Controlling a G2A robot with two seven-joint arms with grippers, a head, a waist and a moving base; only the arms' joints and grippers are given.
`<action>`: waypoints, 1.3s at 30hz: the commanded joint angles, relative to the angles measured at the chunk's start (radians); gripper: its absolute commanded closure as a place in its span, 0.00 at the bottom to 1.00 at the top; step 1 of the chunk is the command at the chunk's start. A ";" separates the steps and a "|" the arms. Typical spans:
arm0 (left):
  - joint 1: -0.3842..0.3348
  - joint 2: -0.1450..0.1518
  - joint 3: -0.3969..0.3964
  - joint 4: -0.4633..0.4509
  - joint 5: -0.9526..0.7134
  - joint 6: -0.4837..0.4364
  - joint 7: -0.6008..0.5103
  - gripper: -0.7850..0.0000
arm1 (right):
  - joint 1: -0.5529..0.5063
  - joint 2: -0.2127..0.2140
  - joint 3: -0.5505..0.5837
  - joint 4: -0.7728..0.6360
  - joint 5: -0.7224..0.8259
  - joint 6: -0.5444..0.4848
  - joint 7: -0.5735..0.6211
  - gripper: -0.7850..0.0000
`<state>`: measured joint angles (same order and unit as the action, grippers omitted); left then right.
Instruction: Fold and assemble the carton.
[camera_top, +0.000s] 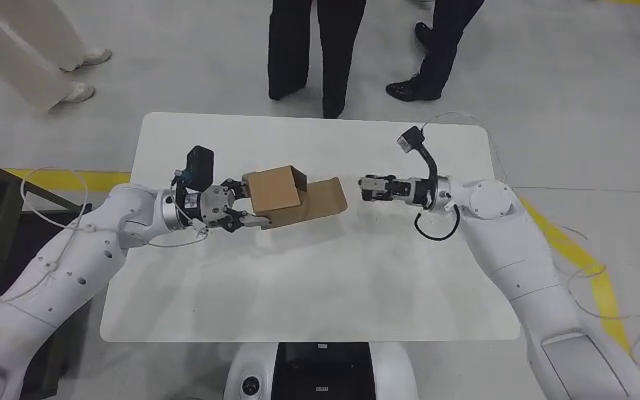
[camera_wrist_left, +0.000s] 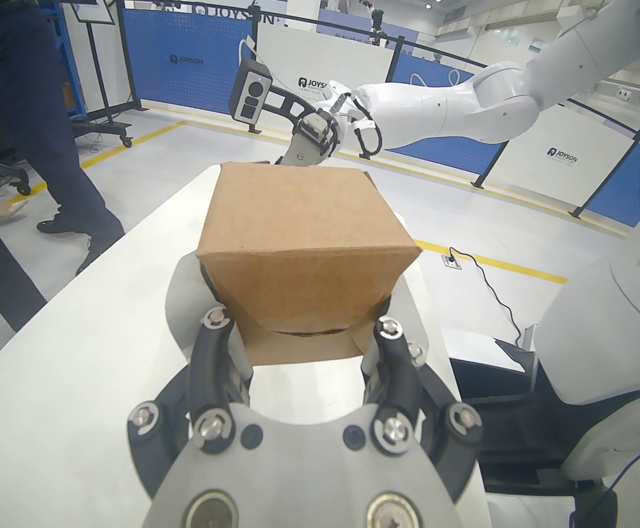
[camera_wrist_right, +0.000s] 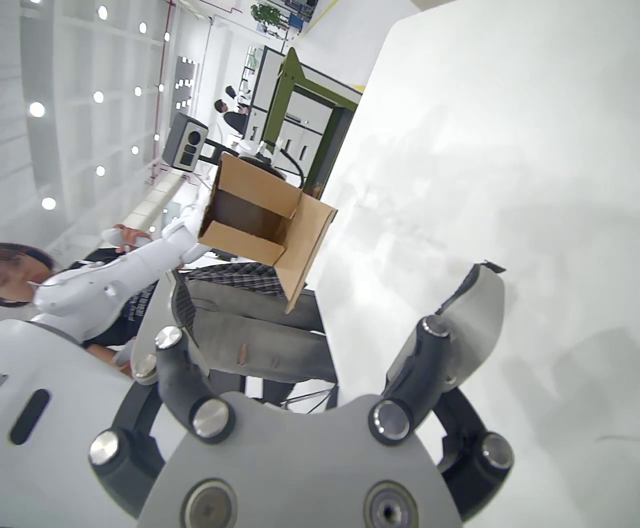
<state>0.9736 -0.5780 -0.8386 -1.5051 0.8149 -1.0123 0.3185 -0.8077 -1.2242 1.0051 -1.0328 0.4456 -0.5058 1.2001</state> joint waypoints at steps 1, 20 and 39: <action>0.002 0.000 -0.001 -0.003 0.000 0.000 0.000 0.42 | 0.021 -0.004 -0.011 0.042 0.071 0.064 0.082 0.00; 0.027 -0.003 -0.034 -0.033 0.012 0.000 -0.006 0.42 | 0.149 -0.094 -0.144 0.375 0.229 0.192 0.212 0.36; 0.041 -0.013 -0.049 -0.030 0.018 0.000 -0.014 0.42 | 0.156 -0.150 -0.182 0.396 0.273 0.160 0.272 0.48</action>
<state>1.0156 -0.5902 -0.8880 -1.5373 0.8332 -1.0123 0.3063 -0.6525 -1.3731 0.8206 -0.6345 0.7147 -0.3420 1.4686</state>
